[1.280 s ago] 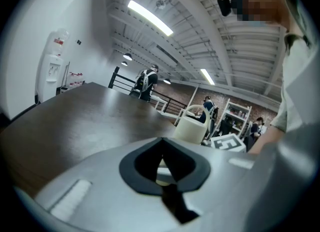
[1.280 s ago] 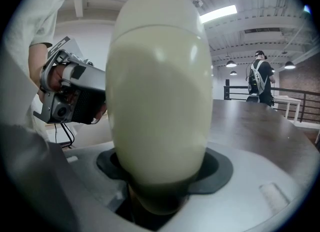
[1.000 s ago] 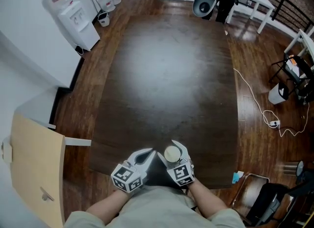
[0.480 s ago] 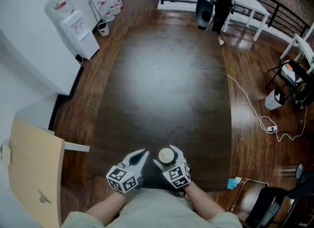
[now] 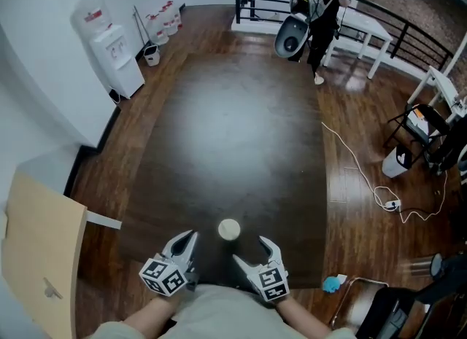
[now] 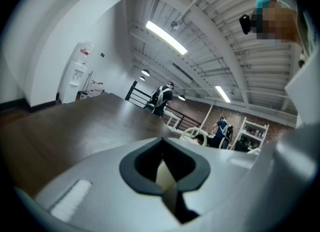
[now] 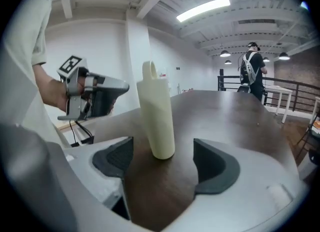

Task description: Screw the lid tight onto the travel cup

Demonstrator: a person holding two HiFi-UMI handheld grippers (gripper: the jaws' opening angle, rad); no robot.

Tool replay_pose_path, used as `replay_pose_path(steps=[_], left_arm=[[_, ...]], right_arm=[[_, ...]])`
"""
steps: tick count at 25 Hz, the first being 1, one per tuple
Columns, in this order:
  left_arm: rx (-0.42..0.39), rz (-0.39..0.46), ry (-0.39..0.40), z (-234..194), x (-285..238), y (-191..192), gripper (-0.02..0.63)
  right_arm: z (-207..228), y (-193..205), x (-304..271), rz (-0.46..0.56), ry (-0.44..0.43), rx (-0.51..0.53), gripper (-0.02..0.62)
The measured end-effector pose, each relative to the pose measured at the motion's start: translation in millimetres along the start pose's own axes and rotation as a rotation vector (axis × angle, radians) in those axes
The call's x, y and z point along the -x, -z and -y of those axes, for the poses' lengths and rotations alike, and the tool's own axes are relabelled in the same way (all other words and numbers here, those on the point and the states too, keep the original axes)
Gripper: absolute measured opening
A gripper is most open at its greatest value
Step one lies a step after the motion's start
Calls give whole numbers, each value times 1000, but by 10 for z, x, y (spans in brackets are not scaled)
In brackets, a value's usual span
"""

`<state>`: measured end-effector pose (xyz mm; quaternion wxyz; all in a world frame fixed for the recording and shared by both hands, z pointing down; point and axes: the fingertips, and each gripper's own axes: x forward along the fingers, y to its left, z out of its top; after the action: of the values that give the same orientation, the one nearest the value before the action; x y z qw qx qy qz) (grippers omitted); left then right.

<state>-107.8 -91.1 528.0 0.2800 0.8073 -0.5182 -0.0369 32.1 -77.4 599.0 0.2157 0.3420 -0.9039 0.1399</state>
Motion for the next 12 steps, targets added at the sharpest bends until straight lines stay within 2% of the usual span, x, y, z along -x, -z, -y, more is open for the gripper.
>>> replay_pose_path(steps=[2,6,9,12], left_arm=[[-6,29,-16,115,79,-29,2],[-59,75,-29,447,269,-123,2],[-117,86,-29,683,449,-216,2],[-183,72,-18,863,582,-258,2]], right_arm=[[-51,-208,161,59,-6,-20,361],[-188,-530,458,148,-15,-42,212],[-325,-723,615,184,-28,-27,62],[-483,-898,707,209,-60,-12,2]])
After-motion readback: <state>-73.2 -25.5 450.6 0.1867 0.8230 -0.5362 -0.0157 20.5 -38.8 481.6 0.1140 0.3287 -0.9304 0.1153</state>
